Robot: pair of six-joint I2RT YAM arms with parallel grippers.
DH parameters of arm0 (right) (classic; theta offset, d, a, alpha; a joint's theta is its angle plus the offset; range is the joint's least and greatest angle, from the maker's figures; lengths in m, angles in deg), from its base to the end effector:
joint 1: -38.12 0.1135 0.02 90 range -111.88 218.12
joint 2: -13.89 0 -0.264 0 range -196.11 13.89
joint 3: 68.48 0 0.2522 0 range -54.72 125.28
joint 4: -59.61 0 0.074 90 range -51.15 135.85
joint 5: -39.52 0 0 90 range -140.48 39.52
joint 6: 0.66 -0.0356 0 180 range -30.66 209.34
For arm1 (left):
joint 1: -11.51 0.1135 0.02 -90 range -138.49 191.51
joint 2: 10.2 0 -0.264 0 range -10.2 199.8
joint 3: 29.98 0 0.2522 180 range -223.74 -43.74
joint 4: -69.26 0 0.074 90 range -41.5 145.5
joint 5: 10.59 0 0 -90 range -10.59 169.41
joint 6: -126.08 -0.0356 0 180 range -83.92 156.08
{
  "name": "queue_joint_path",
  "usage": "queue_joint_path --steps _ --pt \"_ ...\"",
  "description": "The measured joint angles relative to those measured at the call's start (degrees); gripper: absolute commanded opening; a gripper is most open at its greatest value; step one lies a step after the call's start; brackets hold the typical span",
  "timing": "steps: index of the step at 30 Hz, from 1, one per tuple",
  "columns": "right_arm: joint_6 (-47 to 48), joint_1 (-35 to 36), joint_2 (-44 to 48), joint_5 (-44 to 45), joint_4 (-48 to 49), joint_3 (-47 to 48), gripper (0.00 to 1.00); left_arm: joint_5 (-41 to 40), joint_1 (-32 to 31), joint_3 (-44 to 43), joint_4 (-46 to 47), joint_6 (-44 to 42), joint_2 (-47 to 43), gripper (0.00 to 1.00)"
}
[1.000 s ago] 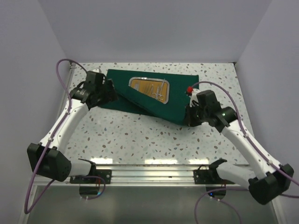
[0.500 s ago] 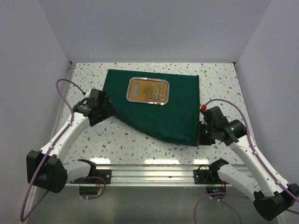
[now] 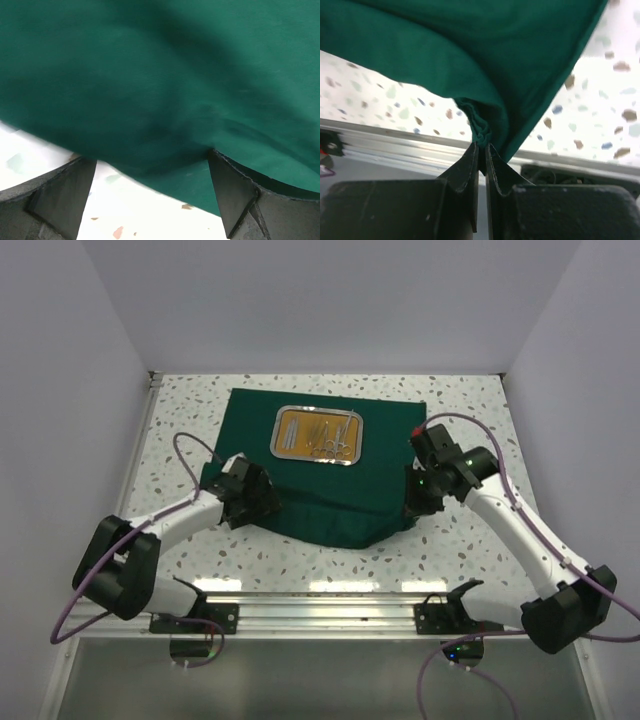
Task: Open and lay out the surgical kit
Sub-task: Open the surgical kit at the center of the board.
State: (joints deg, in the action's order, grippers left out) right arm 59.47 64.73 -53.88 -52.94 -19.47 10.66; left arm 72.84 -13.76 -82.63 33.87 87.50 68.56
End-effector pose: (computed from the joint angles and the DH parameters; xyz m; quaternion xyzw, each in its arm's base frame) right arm 0.1861 0.0949 0.3062 0.0238 0.9806 0.1100 0.1603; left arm 0.2253 -0.1018 0.1653 -0.2326 0.9394 -0.1089 0.2272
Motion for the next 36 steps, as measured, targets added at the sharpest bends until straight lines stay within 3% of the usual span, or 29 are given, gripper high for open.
queue_joint_path --steps 7,11,13,16,18,21,24,32,36 --pt "2.95 -0.04 -7.41 -3.08 5.40 18.47 0.00 -3.74 -6.38 -5.66 -2.03 2.49 1.05 0.96" --pt "2.78 -1.14 -12.55 1.70 13.00 27.98 0.00 -7.13 -6.91 -12.81 -9.27 2.91 -2.49 0.97" --pt "1.20 -3.93 -20.00 6.25 12.55 36.44 0.00 -9.18 -6.88 -20.02 -13.64 2.51 -3.34 0.98" --pt "-2.38 -10.71 -37.44 12.20 9.57 54.23 0.00 -11.39 -6.88 -33.66 -18.40 0.72 -2.93 0.98" --pt "-3.54 -14.97 -48.89 15.04 8.50 60.98 0.00 -12.22 -6.91 -41.16 -20.52 -0.37 -2.29 0.98" --pt "-3.72 -18.80 -58.99 18.38 5.88 59.98 0.00 -12.70 -6.88 -44.52 -21.97 -1.53 -2.56 0.98" --pt "-3.72 -20.00 -63.12 20.35 1.90 54.60 0.00 -11.74 -6.88 -40.98 -23.74 -1.97 -2.62 0.98" --pt "-3.32 -18.82 -61.22 20.98 0.48 44.94 0.00 -9.64 -7.02 -34.93 -27.26 -4.31 7.69 1.00" --pt "-2.51 -18.80 -60.92 21.00 0.79 43.17 0.00 -12.15 -7.02 -29.09 -28.83 -0.98 6.60 1.00"
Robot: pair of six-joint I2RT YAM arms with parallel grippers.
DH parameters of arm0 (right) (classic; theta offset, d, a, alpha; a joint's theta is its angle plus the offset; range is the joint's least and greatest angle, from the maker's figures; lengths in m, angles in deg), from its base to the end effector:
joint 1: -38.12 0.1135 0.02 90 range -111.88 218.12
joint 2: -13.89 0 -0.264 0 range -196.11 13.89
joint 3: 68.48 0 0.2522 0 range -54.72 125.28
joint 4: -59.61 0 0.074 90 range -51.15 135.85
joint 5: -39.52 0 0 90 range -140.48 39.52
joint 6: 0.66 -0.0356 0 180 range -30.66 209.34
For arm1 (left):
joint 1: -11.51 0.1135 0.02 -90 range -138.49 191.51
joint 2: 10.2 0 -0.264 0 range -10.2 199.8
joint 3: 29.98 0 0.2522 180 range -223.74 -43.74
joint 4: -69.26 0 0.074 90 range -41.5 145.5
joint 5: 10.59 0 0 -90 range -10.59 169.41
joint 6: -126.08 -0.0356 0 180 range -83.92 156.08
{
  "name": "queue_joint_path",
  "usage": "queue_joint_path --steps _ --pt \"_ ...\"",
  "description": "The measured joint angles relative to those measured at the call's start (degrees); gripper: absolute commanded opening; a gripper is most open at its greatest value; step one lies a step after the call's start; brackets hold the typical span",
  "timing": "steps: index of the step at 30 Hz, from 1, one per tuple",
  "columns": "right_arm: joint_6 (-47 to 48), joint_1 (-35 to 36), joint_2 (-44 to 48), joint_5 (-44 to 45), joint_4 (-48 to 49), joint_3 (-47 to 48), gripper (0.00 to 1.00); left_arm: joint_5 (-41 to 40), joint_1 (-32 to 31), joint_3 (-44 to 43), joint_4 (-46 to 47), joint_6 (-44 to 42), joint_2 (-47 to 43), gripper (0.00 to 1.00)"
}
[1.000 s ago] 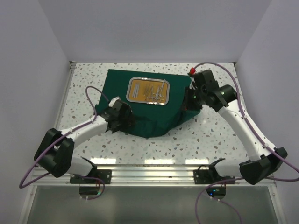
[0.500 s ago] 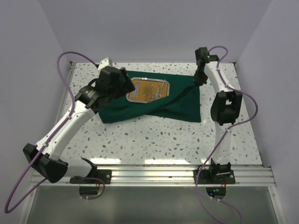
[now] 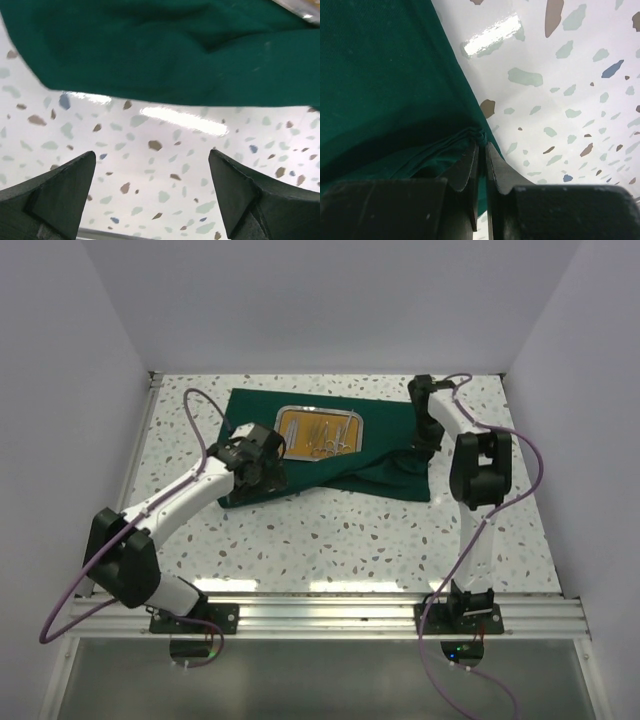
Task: Open and lay out the surgical kit
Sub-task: Open the surgical kit at the center of the board.
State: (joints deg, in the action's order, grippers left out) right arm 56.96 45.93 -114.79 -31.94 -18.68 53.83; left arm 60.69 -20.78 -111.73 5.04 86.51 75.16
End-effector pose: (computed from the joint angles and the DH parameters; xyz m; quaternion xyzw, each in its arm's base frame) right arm 0.4431 0.0493 0.1843 0.2171 0.9617 -0.1353 0.0985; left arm 0.2521 -0.1458 0.2610 -0.1835 0.9512 -0.0056 0.2479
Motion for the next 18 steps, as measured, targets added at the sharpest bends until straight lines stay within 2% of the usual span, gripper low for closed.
queue_joint_path --steps 6,18 --pt "1.33 -0.74 2.45 0.00 0.74 -1.97 0.00 -1.03 0.04 11.15 2.36 5.05 -9.38 0.99" --pt "4.76 -1.33 4.70 0.00 0.90 -1.95 0.00 -7.61 1.57 24.52 14.01 15.74 -11.91 1.00"
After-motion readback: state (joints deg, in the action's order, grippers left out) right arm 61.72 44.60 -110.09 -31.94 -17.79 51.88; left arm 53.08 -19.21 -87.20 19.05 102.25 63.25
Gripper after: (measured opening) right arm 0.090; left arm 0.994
